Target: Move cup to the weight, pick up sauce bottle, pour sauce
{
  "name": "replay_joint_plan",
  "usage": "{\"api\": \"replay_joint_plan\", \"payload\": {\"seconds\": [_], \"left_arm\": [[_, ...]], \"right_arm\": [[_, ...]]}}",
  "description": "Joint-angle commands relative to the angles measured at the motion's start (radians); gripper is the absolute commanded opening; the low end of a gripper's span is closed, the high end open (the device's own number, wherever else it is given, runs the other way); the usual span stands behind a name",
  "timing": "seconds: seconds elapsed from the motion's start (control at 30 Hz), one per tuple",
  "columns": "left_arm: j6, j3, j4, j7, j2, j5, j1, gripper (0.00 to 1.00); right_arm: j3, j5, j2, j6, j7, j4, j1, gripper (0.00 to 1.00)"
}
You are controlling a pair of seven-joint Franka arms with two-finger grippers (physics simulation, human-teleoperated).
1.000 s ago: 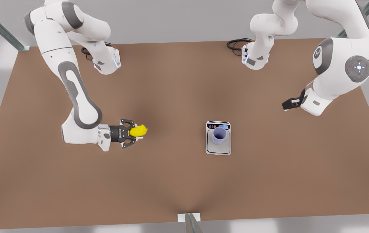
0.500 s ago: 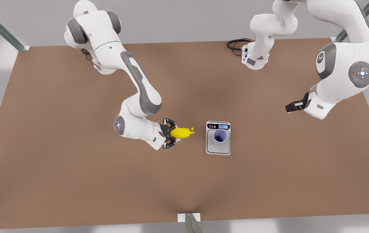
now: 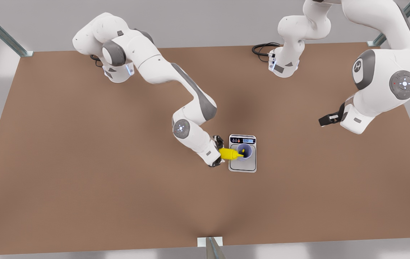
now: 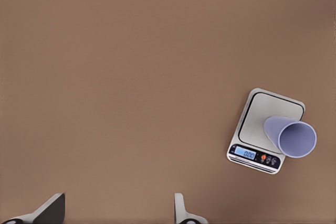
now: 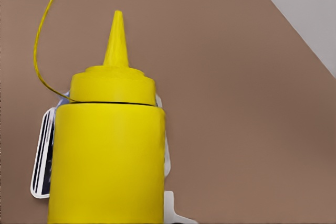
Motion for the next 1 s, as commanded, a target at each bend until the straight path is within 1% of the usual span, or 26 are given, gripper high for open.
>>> {"api": "replay_joint_plan", "payload": {"seconds": [0.0,0.03,0.13,0.23,0.33,0.37,0.4,0.47,0.53,0.63,0.7,0.8,0.83,0.9,0.97], "left_arm": [[0.0,0.0,0.0,0.0,0.0,0.0,0.003,1.0],[0.0,0.0,0.0,0.0,0.0,0.0,0.003,1.0],[0.003,0.0,0.0,0.0,0.002,0.0,0.003,1.0],[0.003,0.0,0.0,0.0,0.008,-0.001,0.003,1.0],[0.003,0.0,0.0,-0.002,0.009,-0.001,0.003,1.0],[0.003,0.0,0.0,-0.002,0.012,0.0,0.003,1.0],[0.005,0.0,0.0,-0.002,0.014,0.0,0.003,1.0],[0.005,0.0,0.002,0.0,0.015,0.0,0.003,1.0],[0.005,0.0,0.002,-0.003,0.015,0.0,0.003,1.0],[0.005,-0.001,0.002,-0.003,0.017,0.0,0.002,1.0],[0.005,-0.001,0.003,-0.002,0.021,0.002,0.002,1.0],[0.005,-0.001,0.003,-0.002,0.021,0.002,0.002,1.0],[0.005,-0.001,0.003,-0.002,0.021,0.002,0.002,1.0],[0.005,-0.003,0.003,-0.003,0.021,0.002,0.002,1.0],[0.005,-0.003,0.003,-0.005,0.021,0.0,0.002,1.0]], "right_arm": [[-0.003,0.048,0.002,-0.016,-0.03,0.0,0.008,0.41],[-0.02,0.046,0.011,-0.004,-0.03,0.0,0.027,0.41],[-0.02,0.046,0.017,-0.004,-0.03,0.0,0.03,0.41],[-0.01,0.056,0.0,-0.071,-0.051,0.0,-0.007,0.41],[0.007,0.16,-0.049,-0.145,-0.171,-0.013,-0.073,0.41],[0.067,0.161,-0.078,-0.154,-0.198,-0.036,-0.123,0.41],[0.096,0.171,-0.107,-0.154,-0.247,-0.083,-0.151,0.41],[0.101,0.283,-0.172,-0.145,-0.355,-0.197,-0.163,0.41],[0.102,0.341,-0.181,-0.145,-0.412,-0.224,-0.179,0.41],[0.102,0.419,-0.218,-0.142,-0.524,-0.31,-0.191,0.41],[0.102,0.546,-0.256,-0.156,-0.678,-0.393,-0.228,0.41],[0.102,0.651,-0.277,-0.425,-0.918,-0.465,-0.375,0.41],[0.102,0.651,-0.277,-0.49,-0.941,-0.464,-0.421,0.41],[0.102,0.629,-0.274,-0.653,-1.082,-0.485,-0.545,0.41],[0.102,0.591,-0.27,-0.729,-1.243,-0.519,-0.639,0.41]]}}
